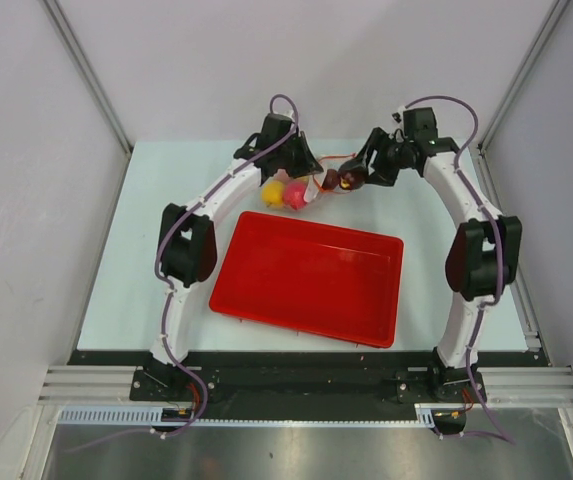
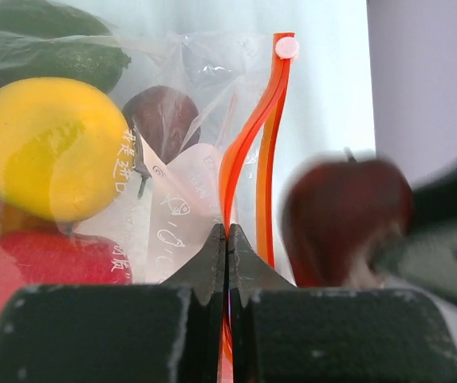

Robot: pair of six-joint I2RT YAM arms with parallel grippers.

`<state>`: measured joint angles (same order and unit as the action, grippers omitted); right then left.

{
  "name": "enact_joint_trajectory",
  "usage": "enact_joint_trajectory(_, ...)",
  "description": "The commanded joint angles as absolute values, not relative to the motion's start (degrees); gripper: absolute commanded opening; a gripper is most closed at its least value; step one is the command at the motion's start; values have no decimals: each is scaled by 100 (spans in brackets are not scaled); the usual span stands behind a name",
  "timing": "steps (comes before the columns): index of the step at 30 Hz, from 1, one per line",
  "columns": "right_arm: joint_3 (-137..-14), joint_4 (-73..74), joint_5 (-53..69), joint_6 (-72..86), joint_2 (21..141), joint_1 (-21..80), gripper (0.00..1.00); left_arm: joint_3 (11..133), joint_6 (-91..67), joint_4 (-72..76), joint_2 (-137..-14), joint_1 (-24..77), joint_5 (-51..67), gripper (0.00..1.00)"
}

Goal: Open the zip-top bag and remove the fake food

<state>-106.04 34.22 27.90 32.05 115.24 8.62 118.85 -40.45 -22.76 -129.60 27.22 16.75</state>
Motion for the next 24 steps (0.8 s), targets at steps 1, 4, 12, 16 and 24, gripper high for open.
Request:
enact_joint_trajectory(1, -9682, 4227, 2523, 2374, 10109, 1019, 12, 11865, -3833, -2188, -12639, 2707, 1661, 0)
enact_joint_trajectory(4, -8880, 4377, 2628, 2268, 9310, 1370, 13, 11865, -3736, -2171, -12612, 2689, 1635, 0)
enact_joint_trajectory(12, -7253, 4509, 1960, 2293, 8236, 2986, 16, 11971, -3884, -2057, -12727, 2619, 1889, 0)
enact_joint_trajectory(16, -6768, 4176, 1907, 2785, 8174, 3383, 20, 11918, -3929, -2004, -12656, 2610, 1978, 0)
enact_joint_trajectory(24, -6329, 3543, 1670, 3392, 8639, 4270, 40, 11918, -4052, -1881, -12648, 2593, 2048, 0)
